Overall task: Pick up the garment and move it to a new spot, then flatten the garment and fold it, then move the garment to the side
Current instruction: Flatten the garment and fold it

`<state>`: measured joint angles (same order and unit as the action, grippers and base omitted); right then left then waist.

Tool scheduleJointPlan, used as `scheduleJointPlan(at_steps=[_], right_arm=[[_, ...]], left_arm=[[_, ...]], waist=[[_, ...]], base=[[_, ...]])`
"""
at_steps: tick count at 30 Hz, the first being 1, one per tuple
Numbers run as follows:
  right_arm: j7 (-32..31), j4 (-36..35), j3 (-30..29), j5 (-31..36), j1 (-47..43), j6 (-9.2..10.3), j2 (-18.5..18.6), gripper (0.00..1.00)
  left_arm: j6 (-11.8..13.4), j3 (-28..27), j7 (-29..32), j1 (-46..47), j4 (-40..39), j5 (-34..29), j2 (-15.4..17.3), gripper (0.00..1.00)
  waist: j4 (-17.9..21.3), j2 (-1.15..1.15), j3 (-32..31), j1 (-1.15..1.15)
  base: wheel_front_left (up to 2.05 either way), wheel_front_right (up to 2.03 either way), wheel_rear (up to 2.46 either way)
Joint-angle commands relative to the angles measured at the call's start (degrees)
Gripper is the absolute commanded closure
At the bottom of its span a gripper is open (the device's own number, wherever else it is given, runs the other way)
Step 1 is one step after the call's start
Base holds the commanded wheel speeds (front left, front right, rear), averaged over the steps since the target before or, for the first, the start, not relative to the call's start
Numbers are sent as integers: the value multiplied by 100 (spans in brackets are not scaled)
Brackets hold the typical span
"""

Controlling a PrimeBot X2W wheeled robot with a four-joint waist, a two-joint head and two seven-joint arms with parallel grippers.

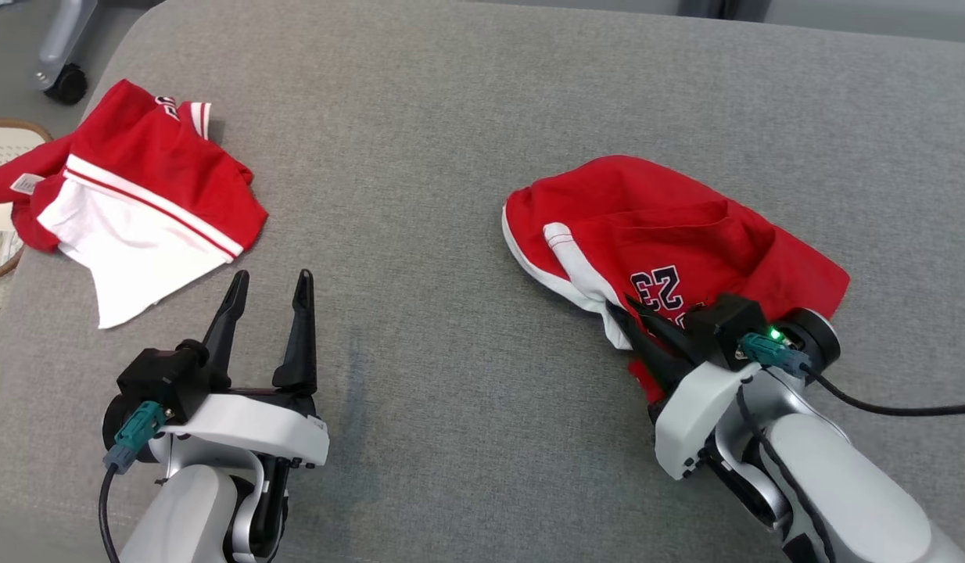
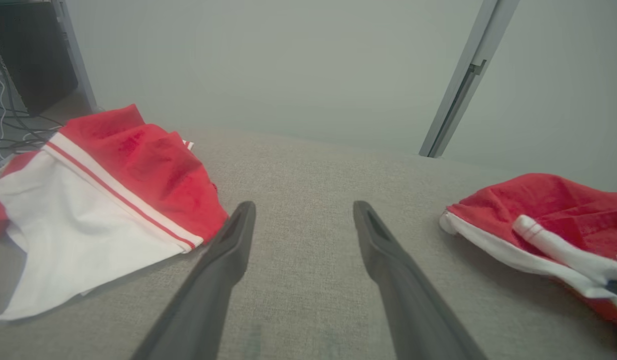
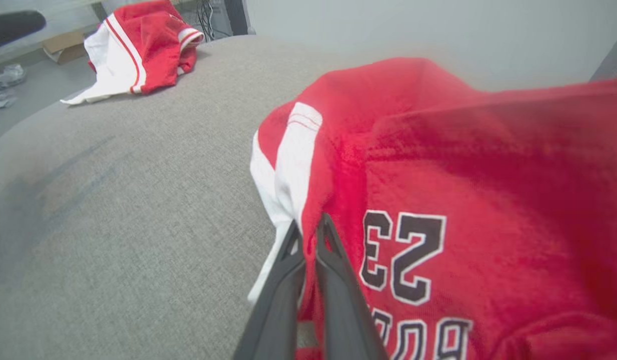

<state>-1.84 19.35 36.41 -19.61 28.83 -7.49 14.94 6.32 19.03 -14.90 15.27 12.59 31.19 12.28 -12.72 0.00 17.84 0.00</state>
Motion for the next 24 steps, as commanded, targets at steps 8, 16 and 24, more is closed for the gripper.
scheduleJointPlan(at_steps=[8,16,24], right_arm=[[917,-535,-1075,-554,-911,-2,-467,100],[1417,-723,-1877,-1342,-1603,-3,-869,100],[1678,-437,-2276,-2085,-2137,-3,-1128,100]], left_arm=[[-87,-107,-23,-40,56,-185,60,0],[-90,-47,72,-134,19,-230,176,0],[-23,57,247,-296,-94,-194,240,0]], waist=[[436,0,-202,0],[763,0,-324,0],[1058,0,-494,0]], base=[[0,0,0],[0,0,0],[0,0,0]])
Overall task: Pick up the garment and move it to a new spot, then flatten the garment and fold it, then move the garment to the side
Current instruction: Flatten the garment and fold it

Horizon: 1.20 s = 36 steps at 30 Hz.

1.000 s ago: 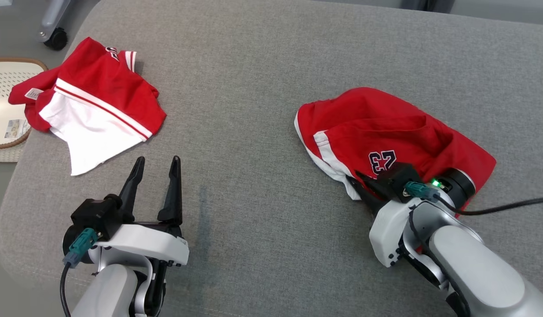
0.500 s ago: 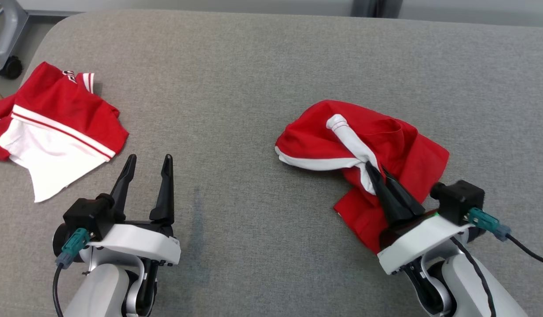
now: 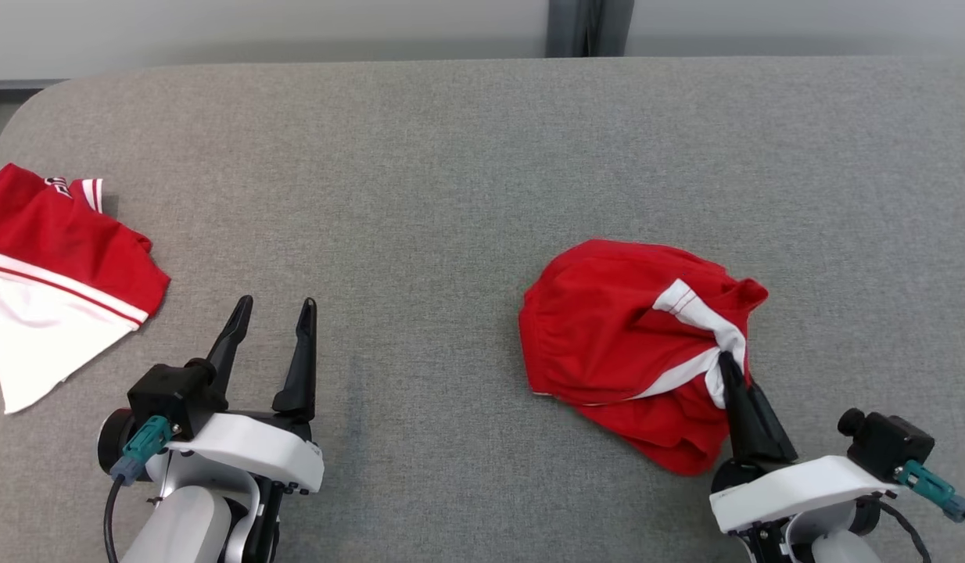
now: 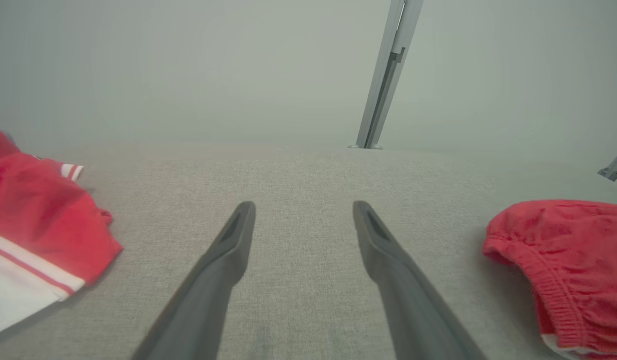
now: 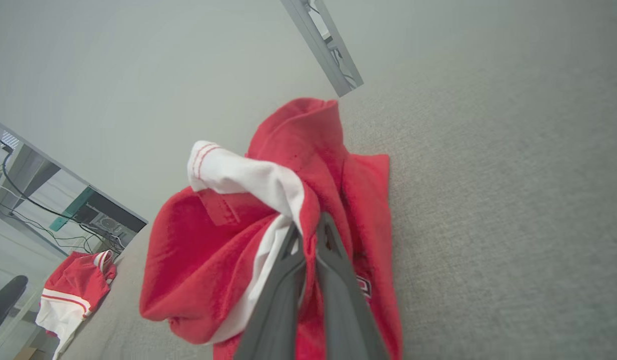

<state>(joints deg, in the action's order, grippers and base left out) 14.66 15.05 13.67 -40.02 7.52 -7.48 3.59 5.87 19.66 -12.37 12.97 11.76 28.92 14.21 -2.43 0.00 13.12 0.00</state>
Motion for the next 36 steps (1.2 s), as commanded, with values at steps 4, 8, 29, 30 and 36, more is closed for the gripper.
scheduleJointPlan(at_steps=[4,8,29,30,36], right_arm=[[60,193,64,-26,18,-4,-17,0],[66,139,86,119,32,-4,-25,0],[-128,-1188,-518,2547,-237,-3,455,0],[-128,-1188,-518,2547,-237,-3,455,0],[-247,-1255,-819,2704,-586,-3,239,0]], left_arm=[[34,2,39,-78,-58,42,91,0],[83,-6,75,-159,-99,47,131,0],[482,-276,3,-616,-444,30,430,0],[482,-276,3,-616,-444,30,430,0],[636,-307,-18,-868,-512,37,425,0]], waist=[[109,0,-92,0],[163,0,-199,0],[177,0,-831,0],[177,0,-831,0],[155,0,-987,0]], base=[[0,0,0],[0,0,0],[0,0,0],[0,0,0],[0,0,0]])
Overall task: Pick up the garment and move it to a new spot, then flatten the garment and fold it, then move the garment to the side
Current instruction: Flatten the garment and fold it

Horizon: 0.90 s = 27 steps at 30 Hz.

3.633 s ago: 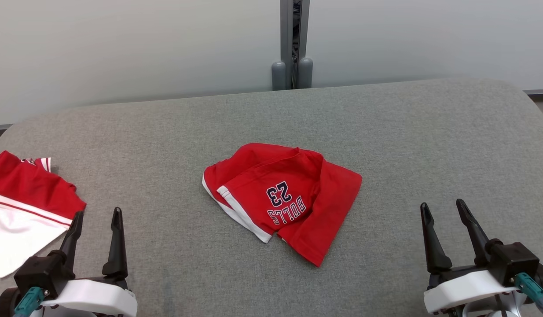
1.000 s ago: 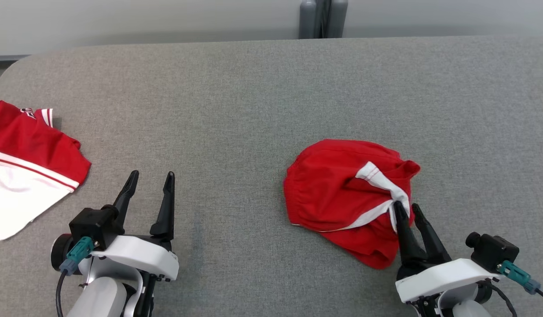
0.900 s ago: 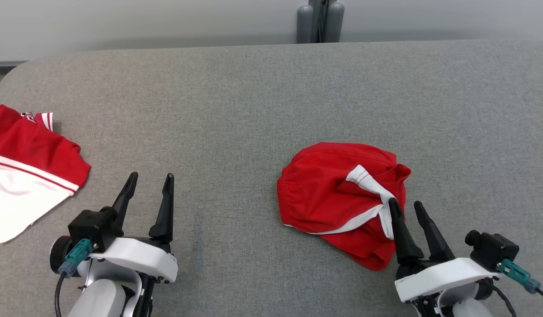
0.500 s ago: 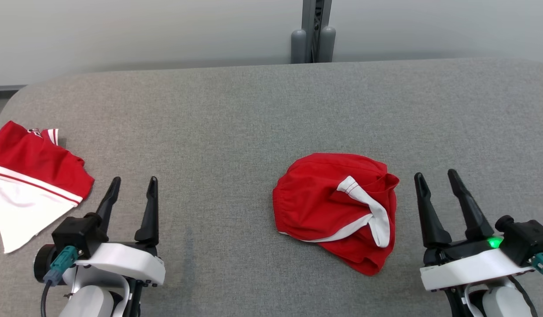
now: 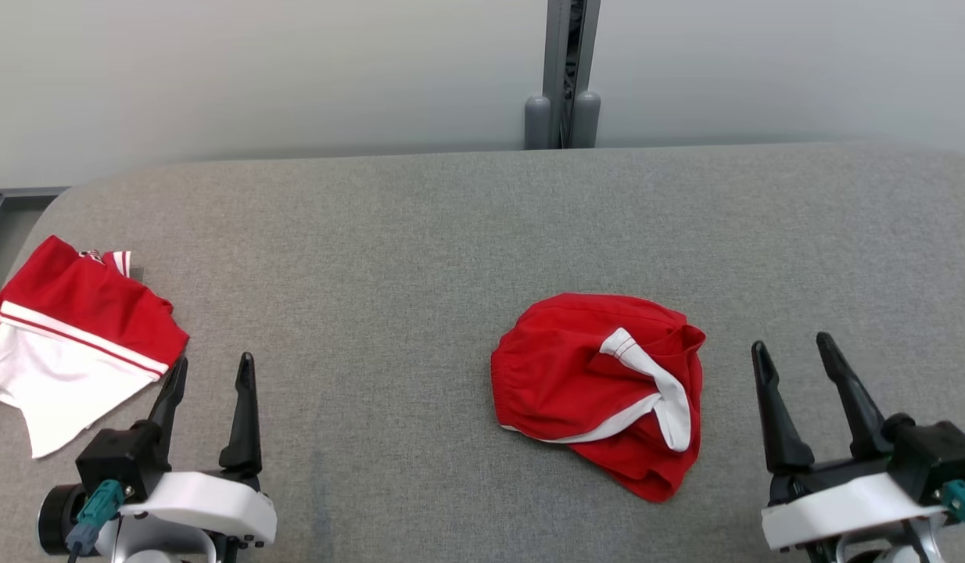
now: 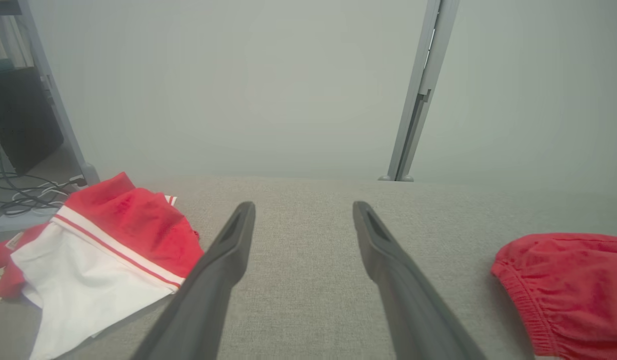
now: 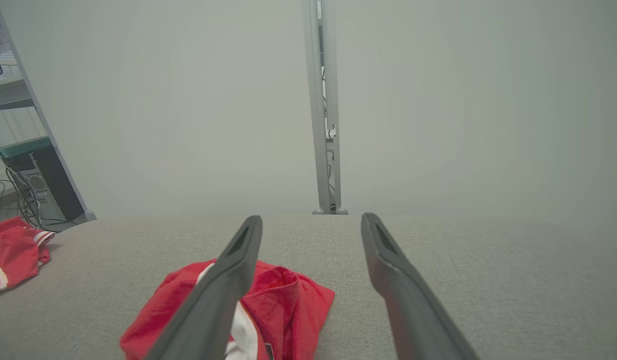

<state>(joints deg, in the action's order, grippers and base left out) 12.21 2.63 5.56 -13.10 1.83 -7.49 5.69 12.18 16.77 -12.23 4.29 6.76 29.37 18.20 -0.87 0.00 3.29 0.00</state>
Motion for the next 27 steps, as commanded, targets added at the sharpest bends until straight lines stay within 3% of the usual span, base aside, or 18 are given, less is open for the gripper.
scheduleJointPlan(at_steps=[1,16,22,27], right_arm=[[-5,-31,-21,25,-67,-3,-3,0],[-444,-115,36,50,-238,-3,-30,0],[-892,-110,385,-39,36,-3,229,0],[-1482,-92,940,-123,475,-2,669,0]], left_arm=[[20,-27,-30,-41,-28,14,21,0],[96,39,83,-125,-210,71,39,0],[65,89,90,4,-225,43,48,0],[13,155,44,134,-190,37,-28,0]], waist=[[3,0,-24,0],[-121,0,-80,0],[-239,0,44,0],[-411,0,238,0]], base=[[0,0,0],[0,0,0],[0,0,0],[0,0,0]])
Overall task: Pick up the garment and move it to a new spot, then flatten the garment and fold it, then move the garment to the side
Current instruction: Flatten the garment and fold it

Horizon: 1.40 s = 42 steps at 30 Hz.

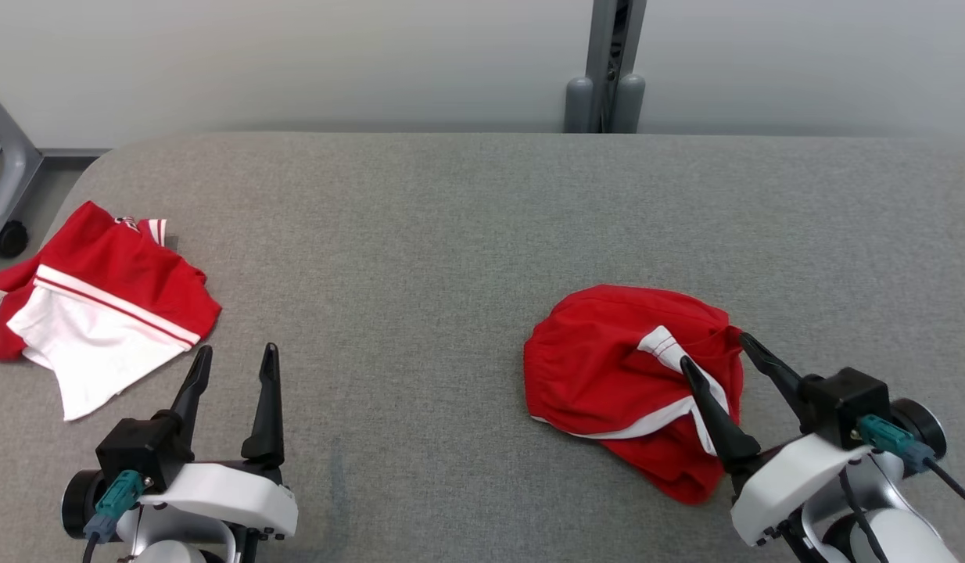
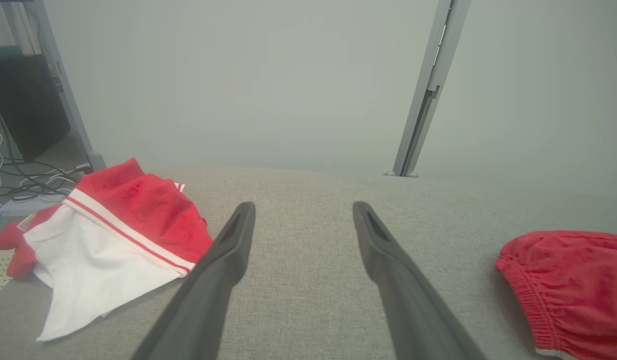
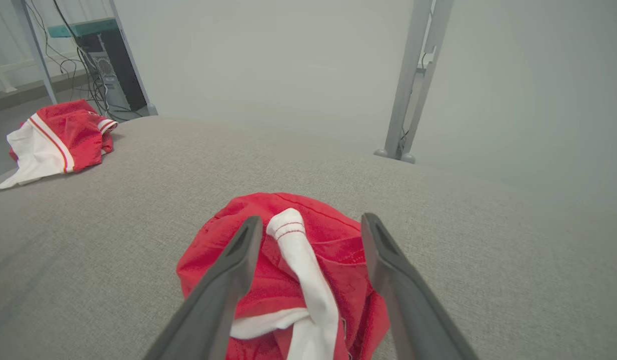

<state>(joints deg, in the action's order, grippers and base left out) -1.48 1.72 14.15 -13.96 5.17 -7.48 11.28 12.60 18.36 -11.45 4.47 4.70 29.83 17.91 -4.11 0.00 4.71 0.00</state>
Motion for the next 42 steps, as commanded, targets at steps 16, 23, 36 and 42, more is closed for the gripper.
scheduleJointPlan(at_steps=[16,23,36,42], right_arm=[[-1168,269,1102,-406,1108,-3,1055,100],[-567,-15,667,-645,962,-3,714,100],[1215,367,-1502,-2419,208,-5,-711,100],[1537,1231,-1703,-2940,121,-5,-808,100]], left_arm=[[-289,102,-276,554,504,12,-332,0],[-295,-26,-334,613,581,-45,-312,0],[-317,0,-228,721,461,-117,-122,0],[-284,64,-126,730,382,-144,-95,0]], waist=[[-492,0,643,0],[-267,0,697,0],[419,0,824,0],[521,0,831,0]], base=[[0,0,0],[0,0,0],[0,0,0],[0,0,0]])
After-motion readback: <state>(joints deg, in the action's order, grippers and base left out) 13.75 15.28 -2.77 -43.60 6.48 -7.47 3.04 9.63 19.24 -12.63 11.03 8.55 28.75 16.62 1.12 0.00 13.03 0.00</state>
